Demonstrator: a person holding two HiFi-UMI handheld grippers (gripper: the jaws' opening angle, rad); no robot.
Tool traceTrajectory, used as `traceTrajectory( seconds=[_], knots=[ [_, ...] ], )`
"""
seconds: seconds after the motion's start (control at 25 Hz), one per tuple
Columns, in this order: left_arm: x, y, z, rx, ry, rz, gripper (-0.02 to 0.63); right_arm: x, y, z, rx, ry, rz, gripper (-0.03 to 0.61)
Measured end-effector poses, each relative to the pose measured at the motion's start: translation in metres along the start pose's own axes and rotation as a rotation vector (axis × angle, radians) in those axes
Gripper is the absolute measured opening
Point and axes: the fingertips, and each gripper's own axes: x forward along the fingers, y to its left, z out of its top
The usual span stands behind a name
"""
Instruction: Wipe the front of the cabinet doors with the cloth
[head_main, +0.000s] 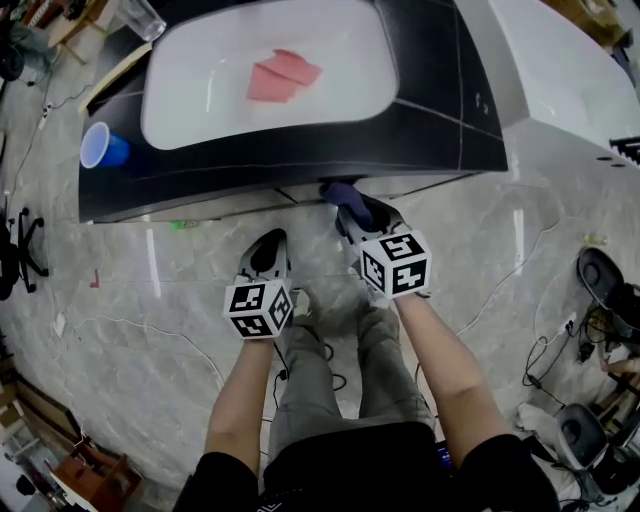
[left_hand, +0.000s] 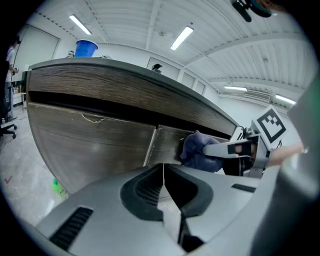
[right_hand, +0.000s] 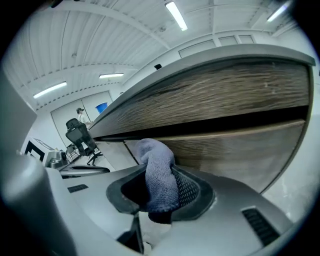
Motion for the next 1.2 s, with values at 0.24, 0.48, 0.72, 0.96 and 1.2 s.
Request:
traceTrajectory(
  seconds=[0.24, 0.48, 0.72, 0.96, 1.2],
  knots=[
    [0.019, -0.04, 0.0, 0.011, -0.011, -0.009, 0.015, -0.03, -0.053, -0.002, 0.021, -0.017, -0.035, 0.117],
    [0.045, -0.089, -0.005, 0.038, 0.0, -0.05, 0.015, -0.064, -0.105, -0.005, 0.036, -0.032, -0.079, 0.117],
    [0.072, -0.135, -0.005, 0.065, 0.01, -0.108, 0.015, -0.093, -0.156, -0.012, 0.077, -0.047, -0.141, 0.117],
    [0.089, -0.168, -0.009, 0.079, 0.015, -0.154, 0.015, -0.114, -0.186, -0.021, 0.113, -0.056, -0.179, 0.117],
    [0.087, -0.171, -0.012, 0.083, 0.024, -0.169, 0.015, -0.122, -0.176, -0.026, 0.123, -0.063, -0.166, 0.118]
  ],
)
